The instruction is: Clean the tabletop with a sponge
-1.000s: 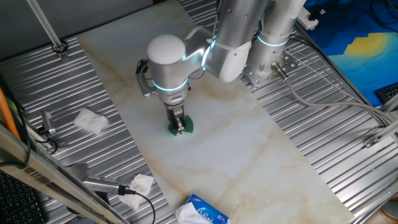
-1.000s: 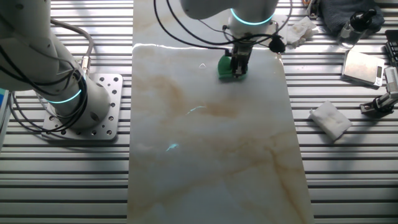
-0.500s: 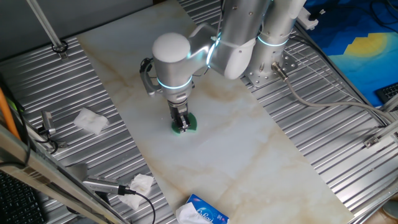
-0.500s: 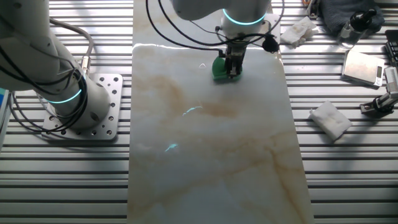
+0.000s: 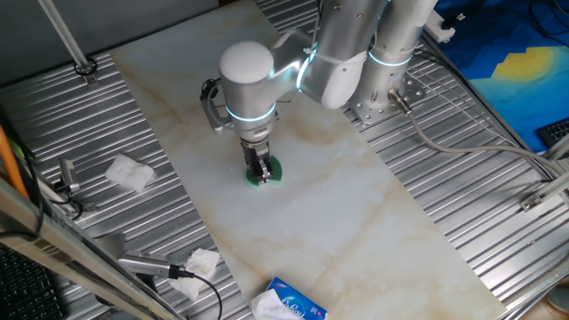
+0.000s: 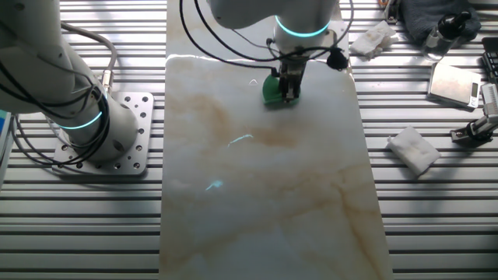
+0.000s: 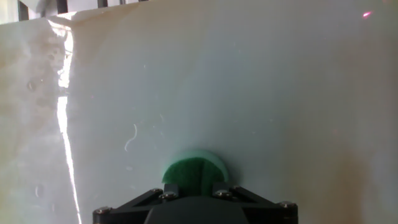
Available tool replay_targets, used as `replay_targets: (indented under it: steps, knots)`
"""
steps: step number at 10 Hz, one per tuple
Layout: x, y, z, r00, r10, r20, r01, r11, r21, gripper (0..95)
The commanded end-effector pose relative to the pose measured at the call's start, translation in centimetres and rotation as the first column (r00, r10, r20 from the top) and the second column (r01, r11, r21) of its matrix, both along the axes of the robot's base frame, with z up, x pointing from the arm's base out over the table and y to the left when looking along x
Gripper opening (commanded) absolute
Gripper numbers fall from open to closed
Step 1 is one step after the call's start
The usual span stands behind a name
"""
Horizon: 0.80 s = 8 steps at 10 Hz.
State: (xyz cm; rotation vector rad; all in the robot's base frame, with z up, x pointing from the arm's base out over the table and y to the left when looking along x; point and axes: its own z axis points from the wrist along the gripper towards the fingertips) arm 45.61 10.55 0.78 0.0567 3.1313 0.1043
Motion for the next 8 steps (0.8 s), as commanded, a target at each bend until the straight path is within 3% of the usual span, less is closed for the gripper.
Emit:
replay_targets:
  steps: [1,8]
  knots:
    - [-0.2,-0.8,0.3,1.0,0.011,-0.002,-0.011,1.0,0.001,0.0]
    - [-0.5,-4.7,0.4,0.997,0.079,0.005,-0.079,0.997,0.004,0.0]
